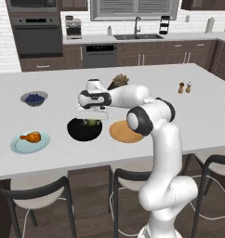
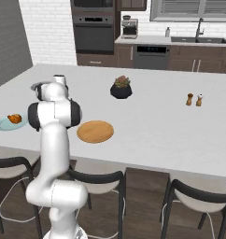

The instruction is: Pick the chicken drumstick and lime from their plates and place them in the bowl. Then put the bowl in the fridge.

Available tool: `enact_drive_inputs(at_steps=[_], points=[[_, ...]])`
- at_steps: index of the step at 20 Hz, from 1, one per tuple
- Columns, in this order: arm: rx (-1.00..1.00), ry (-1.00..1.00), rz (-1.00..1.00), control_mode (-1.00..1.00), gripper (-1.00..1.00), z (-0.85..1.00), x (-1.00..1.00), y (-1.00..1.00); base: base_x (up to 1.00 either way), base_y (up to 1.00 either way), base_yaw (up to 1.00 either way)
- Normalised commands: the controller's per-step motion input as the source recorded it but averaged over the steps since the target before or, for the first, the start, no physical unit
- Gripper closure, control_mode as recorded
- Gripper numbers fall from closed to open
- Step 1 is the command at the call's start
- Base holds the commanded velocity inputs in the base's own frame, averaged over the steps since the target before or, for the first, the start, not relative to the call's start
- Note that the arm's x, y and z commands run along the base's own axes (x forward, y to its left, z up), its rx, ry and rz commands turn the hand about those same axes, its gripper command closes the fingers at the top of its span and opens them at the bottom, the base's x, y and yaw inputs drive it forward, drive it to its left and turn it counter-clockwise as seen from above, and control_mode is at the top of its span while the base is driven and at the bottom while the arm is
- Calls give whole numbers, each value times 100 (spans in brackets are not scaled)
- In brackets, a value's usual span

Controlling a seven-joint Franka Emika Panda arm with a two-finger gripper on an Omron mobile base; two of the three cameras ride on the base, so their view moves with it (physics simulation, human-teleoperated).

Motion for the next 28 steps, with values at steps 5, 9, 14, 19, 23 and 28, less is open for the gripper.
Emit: enact_drive_inputs(at_steps=[5, 9, 14, 19, 23, 28], points=[[-9, 8, 0, -100, 100, -40, 36, 29, 0, 0, 0], [-10, 6, 0, -100, 100, -51, 31, 27, 0, 0, 0], [-5, 3, 0, -100, -100, -53, 0, 9, 0, 0, 0], [1, -5, 0, -100, -100, -24, -42, -17, 0, 0, 0], [8, -17, 0, -100, -100, -20, -51, -33, 0, 0, 0], [11, -30, -1, -100, -100, -5, -55, -24, 0, 0, 0]])
